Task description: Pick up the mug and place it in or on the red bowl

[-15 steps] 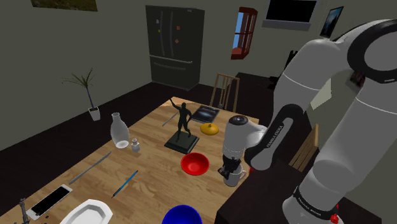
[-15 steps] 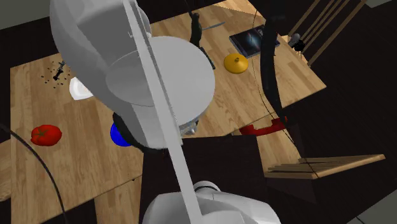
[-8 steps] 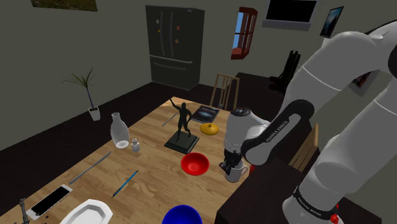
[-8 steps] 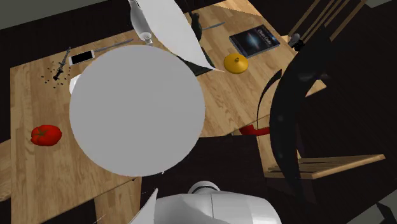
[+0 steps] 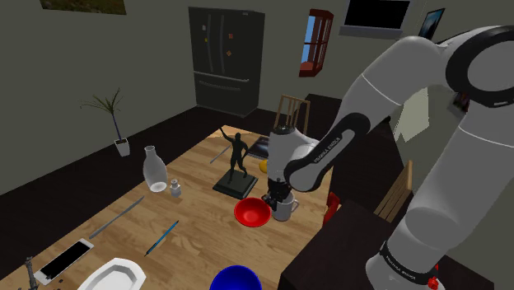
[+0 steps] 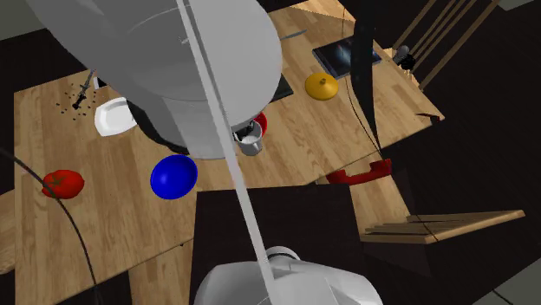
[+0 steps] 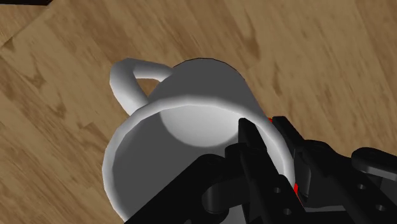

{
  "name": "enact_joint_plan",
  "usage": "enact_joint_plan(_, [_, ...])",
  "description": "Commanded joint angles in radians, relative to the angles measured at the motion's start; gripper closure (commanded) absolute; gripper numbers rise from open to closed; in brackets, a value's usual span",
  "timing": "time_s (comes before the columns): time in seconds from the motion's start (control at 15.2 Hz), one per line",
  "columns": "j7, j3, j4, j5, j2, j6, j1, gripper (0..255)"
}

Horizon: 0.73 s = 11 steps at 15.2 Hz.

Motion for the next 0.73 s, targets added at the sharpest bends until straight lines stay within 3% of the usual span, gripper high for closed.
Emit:
enact_joint_plan(0.0, [0.013, -0.009, 0.083, -0.035, 0.055, -0.034, -0.005, 255])
enact_joint_plan(0.46, [0.040, -0.038, 0.401, -0.110, 0.255, -0.170, 0.016, 255])
enact_joint_plan(0.66, [0.052, -0.048, 0.424, -0.129, 0.291, -0.159, 0.024, 255])
